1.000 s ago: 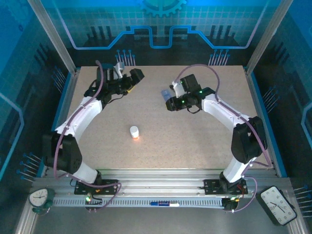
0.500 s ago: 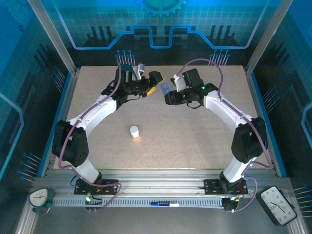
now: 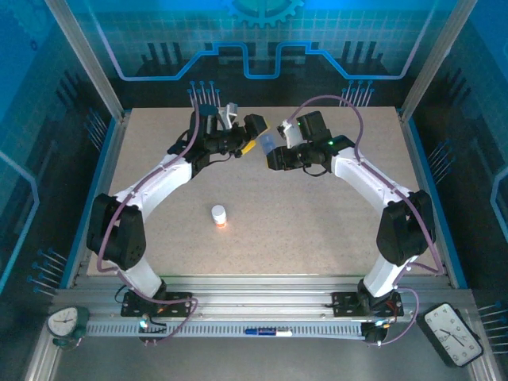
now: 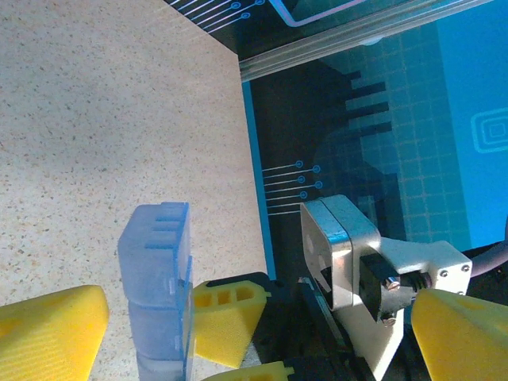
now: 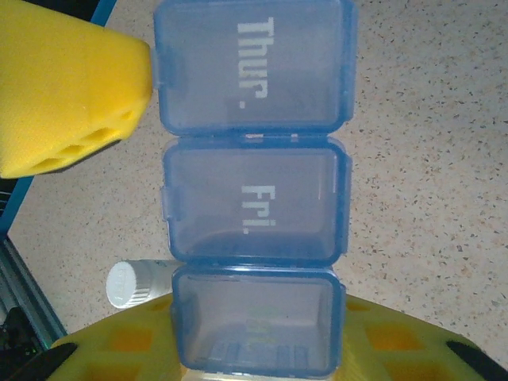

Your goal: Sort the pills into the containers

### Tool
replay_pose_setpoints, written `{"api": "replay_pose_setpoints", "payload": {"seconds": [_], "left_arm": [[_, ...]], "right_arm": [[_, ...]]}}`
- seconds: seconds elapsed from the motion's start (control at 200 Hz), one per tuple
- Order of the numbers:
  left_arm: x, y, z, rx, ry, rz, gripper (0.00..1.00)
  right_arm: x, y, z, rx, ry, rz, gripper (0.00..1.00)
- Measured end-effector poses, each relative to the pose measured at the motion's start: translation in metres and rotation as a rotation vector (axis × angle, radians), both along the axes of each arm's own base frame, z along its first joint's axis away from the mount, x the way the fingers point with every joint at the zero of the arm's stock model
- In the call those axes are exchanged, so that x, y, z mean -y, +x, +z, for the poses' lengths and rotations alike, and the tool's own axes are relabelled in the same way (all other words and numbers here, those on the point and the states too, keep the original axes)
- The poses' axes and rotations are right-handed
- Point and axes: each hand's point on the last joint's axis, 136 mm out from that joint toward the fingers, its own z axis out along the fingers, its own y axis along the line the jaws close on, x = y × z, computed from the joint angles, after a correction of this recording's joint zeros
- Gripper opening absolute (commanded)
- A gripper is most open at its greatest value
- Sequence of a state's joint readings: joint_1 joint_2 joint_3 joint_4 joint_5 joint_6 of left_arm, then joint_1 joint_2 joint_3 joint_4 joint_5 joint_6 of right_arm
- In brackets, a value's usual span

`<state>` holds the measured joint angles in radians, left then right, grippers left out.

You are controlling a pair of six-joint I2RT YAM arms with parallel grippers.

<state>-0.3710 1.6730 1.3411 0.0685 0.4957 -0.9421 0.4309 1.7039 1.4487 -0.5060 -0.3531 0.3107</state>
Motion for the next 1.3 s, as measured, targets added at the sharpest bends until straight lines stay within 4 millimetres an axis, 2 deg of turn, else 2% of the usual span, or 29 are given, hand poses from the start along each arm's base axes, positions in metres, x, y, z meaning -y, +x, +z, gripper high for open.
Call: {"api": "replay_pose_setpoints", "payload": {"seconds": [0.35,0.976,1.301], "left_arm": [[0.010,-0.004,0.006,0.023,-0.011,-0.020,0.99],[0.022,-0.012,0.004,0.022,-0.005,-0.041,0.99],[0.013,-0.008,-0.002,0.017,0.031,0.027,0.99]], "right_arm": [[0.001,-0.002,-0.006,-0.012,-0.005,0.000,0.32],[-0.001,-0.005,-0.008,-0.017,0.005,0.012,0.30],[0.003,-0.014,-0.014,-0.029,0.000,0.011,0.30]]}}
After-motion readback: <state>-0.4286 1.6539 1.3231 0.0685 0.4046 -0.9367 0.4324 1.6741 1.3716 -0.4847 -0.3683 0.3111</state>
